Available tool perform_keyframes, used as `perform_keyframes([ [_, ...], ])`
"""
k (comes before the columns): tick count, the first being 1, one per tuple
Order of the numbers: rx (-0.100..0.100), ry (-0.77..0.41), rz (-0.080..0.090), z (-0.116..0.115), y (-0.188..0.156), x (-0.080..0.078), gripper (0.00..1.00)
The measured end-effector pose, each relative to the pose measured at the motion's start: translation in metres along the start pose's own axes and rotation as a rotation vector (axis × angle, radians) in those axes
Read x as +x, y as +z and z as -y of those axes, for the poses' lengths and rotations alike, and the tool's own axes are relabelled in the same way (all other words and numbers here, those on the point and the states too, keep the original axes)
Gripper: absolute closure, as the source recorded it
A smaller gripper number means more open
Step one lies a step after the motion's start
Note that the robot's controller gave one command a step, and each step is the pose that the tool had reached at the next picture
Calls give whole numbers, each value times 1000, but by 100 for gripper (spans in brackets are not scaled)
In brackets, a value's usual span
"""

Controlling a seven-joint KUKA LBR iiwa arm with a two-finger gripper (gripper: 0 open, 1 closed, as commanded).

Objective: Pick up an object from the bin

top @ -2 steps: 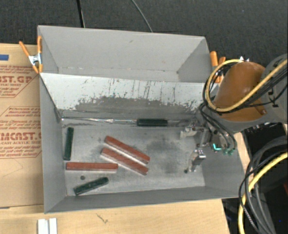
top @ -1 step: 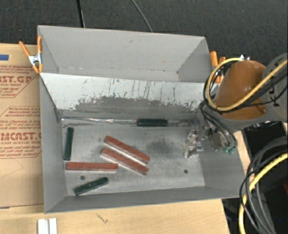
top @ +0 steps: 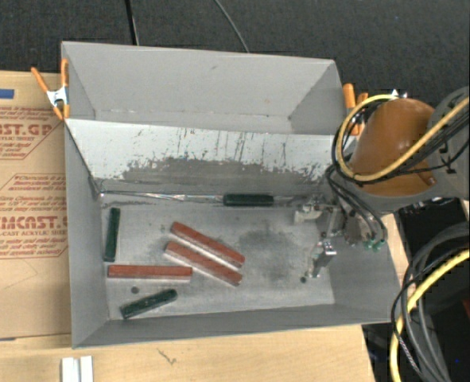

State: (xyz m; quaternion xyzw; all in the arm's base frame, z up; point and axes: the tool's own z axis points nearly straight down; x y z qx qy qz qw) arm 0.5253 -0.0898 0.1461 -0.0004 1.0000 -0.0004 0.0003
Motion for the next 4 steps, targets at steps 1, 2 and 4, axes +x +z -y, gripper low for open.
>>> perform_keyframes([
  [1, 0, 0, 0, 0, 0, 0, 0],
  [2, 2, -6, 7, -4, 5, 1, 0],
  [4, 0, -95, 4, -41, 54, 18, 0],
])
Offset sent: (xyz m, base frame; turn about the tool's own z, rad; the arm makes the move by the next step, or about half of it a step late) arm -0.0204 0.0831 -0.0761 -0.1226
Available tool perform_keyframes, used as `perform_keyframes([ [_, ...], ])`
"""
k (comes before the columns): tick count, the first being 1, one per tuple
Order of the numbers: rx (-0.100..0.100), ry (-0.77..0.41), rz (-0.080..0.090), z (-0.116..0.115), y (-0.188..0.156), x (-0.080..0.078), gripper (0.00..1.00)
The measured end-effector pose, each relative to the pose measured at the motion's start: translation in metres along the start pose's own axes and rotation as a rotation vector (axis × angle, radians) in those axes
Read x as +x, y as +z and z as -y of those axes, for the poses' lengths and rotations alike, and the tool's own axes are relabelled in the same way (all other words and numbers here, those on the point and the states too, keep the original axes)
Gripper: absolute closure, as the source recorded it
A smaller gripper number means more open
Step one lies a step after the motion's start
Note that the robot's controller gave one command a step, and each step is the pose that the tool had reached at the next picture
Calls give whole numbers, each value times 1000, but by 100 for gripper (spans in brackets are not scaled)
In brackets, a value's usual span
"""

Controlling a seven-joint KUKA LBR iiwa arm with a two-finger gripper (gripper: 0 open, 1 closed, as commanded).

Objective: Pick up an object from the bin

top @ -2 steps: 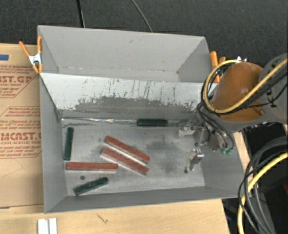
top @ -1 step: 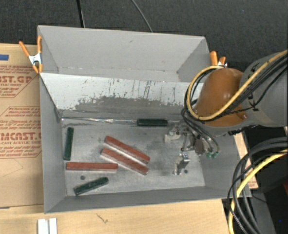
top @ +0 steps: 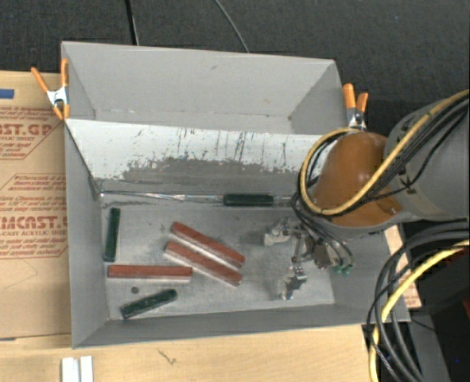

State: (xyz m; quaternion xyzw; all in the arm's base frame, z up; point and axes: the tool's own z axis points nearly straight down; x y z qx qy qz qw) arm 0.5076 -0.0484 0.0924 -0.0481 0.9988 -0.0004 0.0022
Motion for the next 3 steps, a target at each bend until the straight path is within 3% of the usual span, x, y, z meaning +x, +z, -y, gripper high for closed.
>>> perform_keyframes([
  [1, -1, 62, -8, -41, 0, -7, 0],
  [2, -1, 65, 14, -80, 13, -37, 100],
  [3, -1, 66, 13, -80, 13, -37, 100],
])
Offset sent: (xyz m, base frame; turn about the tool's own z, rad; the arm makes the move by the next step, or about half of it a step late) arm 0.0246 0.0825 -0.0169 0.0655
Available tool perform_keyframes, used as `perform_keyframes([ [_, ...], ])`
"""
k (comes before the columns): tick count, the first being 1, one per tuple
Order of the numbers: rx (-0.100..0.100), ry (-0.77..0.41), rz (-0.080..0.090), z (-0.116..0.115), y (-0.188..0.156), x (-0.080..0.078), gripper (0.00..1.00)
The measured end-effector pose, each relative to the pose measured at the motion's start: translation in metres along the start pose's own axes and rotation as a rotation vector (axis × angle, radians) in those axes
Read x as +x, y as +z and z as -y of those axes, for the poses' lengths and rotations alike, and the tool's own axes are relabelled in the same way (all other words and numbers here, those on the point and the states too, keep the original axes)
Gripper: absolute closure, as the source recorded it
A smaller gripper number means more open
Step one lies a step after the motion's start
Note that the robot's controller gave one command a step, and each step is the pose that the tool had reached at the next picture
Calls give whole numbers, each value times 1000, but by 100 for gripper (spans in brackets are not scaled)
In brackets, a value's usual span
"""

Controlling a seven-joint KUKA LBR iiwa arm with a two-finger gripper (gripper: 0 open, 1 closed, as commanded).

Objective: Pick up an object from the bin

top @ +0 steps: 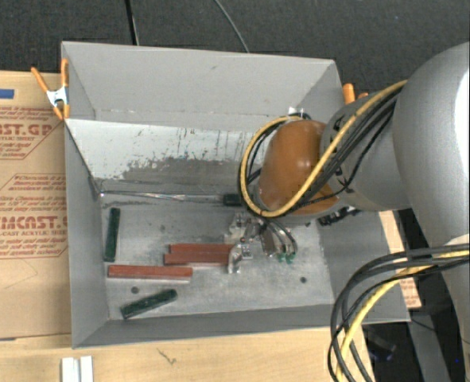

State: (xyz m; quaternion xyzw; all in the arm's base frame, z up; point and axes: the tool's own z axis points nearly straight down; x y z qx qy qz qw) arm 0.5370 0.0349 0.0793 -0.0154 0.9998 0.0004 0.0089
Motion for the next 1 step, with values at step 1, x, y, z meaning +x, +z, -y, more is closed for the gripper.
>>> perform_keyframes([
  [1, 0, -66, -18, -20, -194, 1, 100],
])
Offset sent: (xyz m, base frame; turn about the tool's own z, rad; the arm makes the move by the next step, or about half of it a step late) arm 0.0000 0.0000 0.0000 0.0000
